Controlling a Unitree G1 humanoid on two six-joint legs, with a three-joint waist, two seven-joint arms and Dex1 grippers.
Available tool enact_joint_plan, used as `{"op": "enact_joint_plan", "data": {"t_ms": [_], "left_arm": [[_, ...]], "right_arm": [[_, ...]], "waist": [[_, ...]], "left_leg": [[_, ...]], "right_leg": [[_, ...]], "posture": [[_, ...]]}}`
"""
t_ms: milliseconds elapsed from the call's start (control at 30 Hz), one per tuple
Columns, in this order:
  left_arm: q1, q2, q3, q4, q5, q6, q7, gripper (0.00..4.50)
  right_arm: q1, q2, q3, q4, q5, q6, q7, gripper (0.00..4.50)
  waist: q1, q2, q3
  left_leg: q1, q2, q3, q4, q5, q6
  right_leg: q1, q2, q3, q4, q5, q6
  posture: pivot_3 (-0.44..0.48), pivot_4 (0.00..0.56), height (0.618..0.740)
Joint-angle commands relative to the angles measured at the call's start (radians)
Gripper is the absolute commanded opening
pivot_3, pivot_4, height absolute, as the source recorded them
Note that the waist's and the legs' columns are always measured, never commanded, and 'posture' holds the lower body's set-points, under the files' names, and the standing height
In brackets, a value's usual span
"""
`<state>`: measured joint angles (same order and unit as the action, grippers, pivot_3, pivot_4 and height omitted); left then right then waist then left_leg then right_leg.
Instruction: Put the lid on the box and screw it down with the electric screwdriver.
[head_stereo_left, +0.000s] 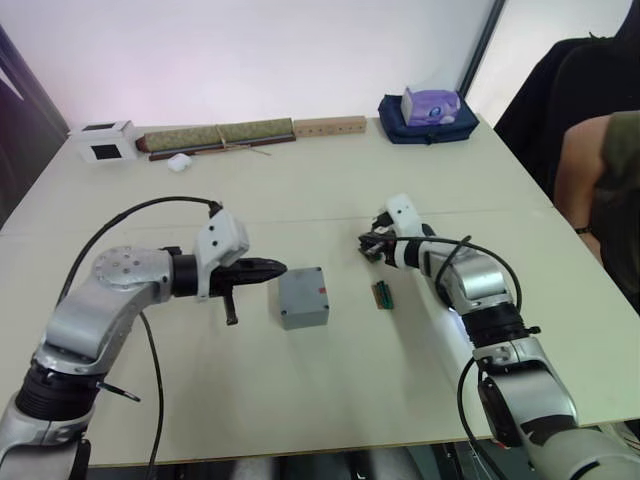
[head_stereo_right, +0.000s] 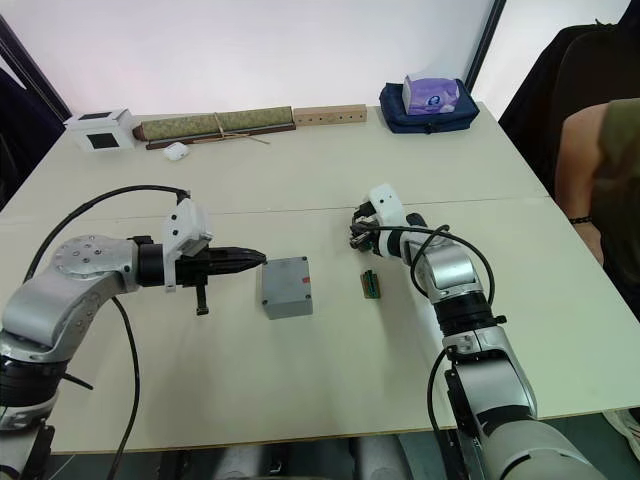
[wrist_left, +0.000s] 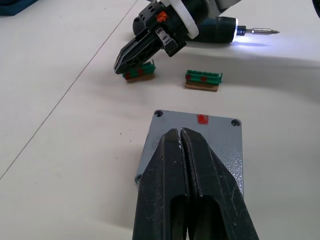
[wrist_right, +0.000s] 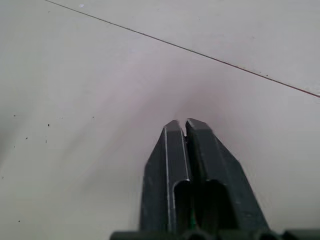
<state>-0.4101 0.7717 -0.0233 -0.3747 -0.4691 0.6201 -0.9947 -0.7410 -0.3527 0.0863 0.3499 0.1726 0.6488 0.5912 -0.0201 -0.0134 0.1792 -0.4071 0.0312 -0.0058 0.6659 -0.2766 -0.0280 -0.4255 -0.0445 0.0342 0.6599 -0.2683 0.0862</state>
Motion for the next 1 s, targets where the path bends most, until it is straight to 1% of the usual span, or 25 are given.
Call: {"op": "enact_joint_plan", "data": {"t_ms": [33,200,300,400,500,700,800,1000], "left_arm": [[-0.021,-0.002,0.01,-0.019,-0.007,-0.016,0.004,0.0],[-0.015,0.003,0.012,-0.011,-0.004,-0.021,0.001,0.0],[-0.01,0.007,0.019,-0.009,-0.006,-0.019,0.001,0.0],[-0.001,0.015,0.028,-0.006,-0.006,-0.018,-0.001,0.0],[0.0,0.016,0.028,-0.006,-0.006,-0.019,0.001,0.0],[-0.003,0.012,0.023,-0.005,-0.005,-0.021,0.004,0.0],[-0.009,0.007,0.02,-0.004,-0.005,-0.02,0.007,0.0],[-0.009,0.009,0.018,-0.005,-0.003,-0.023,0.004,0.0]], "right_arm": [[-0.023,-0.002,-0.031,-0.057,0.016,0.006,-0.004,0.06],[-0.026,-0.007,-0.04,-0.1,0.024,0.034,0.004,0.06],[-0.041,-0.02,-0.054,-0.173,0.049,0.08,0.018,0.06],[-0.048,-0.04,-0.049,-0.29,0.091,0.161,0.049,0.06],[-0.046,-0.042,-0.033,-0.329,0.089,0.197,0.037,0.06],[-0.017,-0.039,-0.001,-0.302,0.06,0.164,0.024,0.06],[0.015,-0.048,0.037,-0.26,0.015,0.073,0.027,0.06],[0.036,-0.043,0.06,-0.182,-0.008,0.006,0.047,0.06]], "waist": [[0.0,0.0,0.0],[-0.001,0.0,0.0],[0.0,0.0,0.0],[0.001,0.0,0.0],[0.0,0.0,0.0],[0.002,0.0,0.0],[0.002,0.0,0.0],[0.0,0.0,0.0]], "left_leg": [[0.0,0.0,0.0,0.0,0.0,0.0],[0.0,0.0,0.0,0.0,0.0,0.0],[0.0,0.0,0.0,0.0,0.0,0.0],[0.0,0.0,0.0,0.0,0.0,0.0],[0.0,0.0,0.0,0.0,0.0,0.0],[0.0,0.0,0.0,0.0,0.0,0.0],[0.0,0.0,0.0,0.0,0.0,0.0],[0.0,0.0,0.0,0.0,0.0,0.0]], "right_leg": [[0.0,0.0,0.0,0.0,0.0,0.0],[0.0,0.0,0.0,0.0,0.0,0.0],[0.0,0.0,0.0,0.0,0.0,0.0],[0.0,0.0,0.0,0.0,0.0,0.0],[0.0,0.0,0.0,0.0,0.0,0.0],[0.0,0.0,0.0,0.0,0.0,0.0],[0.0,0.0,0.0,0.0,0.0,0.0],[0.0,0.0,0.0,0.0,0.0,0.0]], "posture": [[0.0,0.15,0.74],[0.0,0.15,0.74],[0.0,0.15,0.74],[0.0,0.15,0.74],[0.0,0.15,0.74],[0.0,0.15,0.74],[0.0,0.15,0.74],[0.0,0.15,0.74]]}}
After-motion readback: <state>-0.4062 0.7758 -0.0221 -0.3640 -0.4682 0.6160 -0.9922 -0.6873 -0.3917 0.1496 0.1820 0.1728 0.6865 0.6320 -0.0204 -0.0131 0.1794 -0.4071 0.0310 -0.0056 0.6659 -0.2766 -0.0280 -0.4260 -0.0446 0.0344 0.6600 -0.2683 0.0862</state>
